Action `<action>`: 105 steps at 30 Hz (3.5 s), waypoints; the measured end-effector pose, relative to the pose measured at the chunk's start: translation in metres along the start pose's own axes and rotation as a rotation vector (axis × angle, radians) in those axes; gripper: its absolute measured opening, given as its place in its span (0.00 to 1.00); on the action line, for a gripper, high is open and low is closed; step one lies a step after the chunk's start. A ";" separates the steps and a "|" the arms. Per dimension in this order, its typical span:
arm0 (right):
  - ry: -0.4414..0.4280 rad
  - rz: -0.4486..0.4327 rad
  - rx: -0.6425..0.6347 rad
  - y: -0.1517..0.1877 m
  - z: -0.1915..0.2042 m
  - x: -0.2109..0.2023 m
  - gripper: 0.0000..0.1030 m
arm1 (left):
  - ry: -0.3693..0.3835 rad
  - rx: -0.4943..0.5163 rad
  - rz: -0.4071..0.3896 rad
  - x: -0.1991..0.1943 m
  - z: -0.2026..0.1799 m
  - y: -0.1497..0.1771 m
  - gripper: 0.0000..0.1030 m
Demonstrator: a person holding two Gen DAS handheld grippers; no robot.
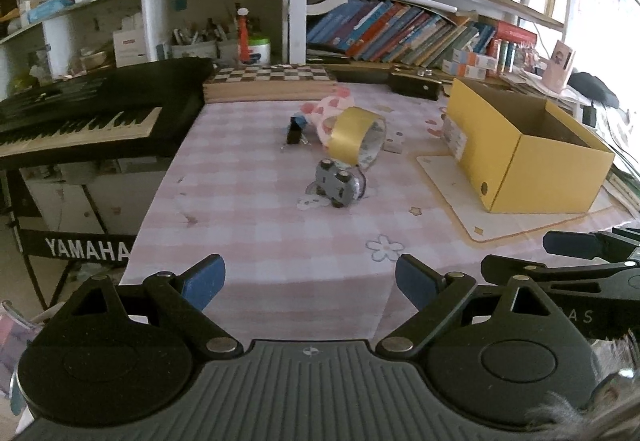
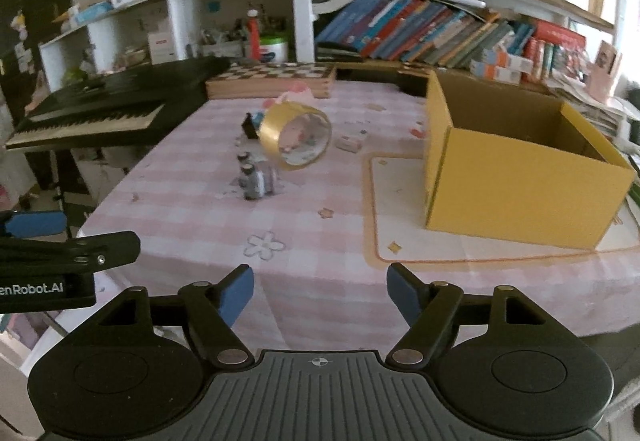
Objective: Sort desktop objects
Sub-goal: 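Grasp the grey toy car with the left tool while the right tool approaches the yellow tape, then grasp the yellow tape roll with the right tool and lift it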
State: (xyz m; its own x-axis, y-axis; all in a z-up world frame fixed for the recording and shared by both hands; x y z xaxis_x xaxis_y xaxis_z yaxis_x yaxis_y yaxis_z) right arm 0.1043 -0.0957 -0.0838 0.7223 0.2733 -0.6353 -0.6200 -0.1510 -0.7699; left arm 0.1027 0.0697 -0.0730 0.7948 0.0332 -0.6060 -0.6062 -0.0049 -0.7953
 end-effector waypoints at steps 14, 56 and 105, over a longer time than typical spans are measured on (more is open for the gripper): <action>-0.045 0.010 -0.031 -0.018 0.005 0.030 0.73 | -0.028 -0.020 0.022 0.024 0.008 -0.010 0.90; -0.164 0.046 -0.134 -0.120 -0.038 0.165 0.84 | 0.014 0.030 0.192 0.210 -0.055 -0.054 0.52; -0.301 0.010 -0.148 -0.143 -0.006 0.161 0.92 | 0.028 -0.160 0.017 0.123 0.007 -0.107 0.34</action>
State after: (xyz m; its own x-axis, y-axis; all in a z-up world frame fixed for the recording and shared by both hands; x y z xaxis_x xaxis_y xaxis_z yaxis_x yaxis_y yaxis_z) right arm 0.3107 -0.0359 -0.0766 0.5801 0.5360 -0.6134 -0.5591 -0.2856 -0.7784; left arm 0.2648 0.0811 -0.0623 0.7862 0.0039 -0.6179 -0.6090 -0.1649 -0.7759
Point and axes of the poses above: each gripper's, at about its wrist camera, not at the fingertips, and x roughly the way its jaws point, z to its left, y to its underside, the point moved 10 cm from there along x, roughly the way its jaws point, and after that the axes turned 3 degrees about -y, right-handed, at the moved point
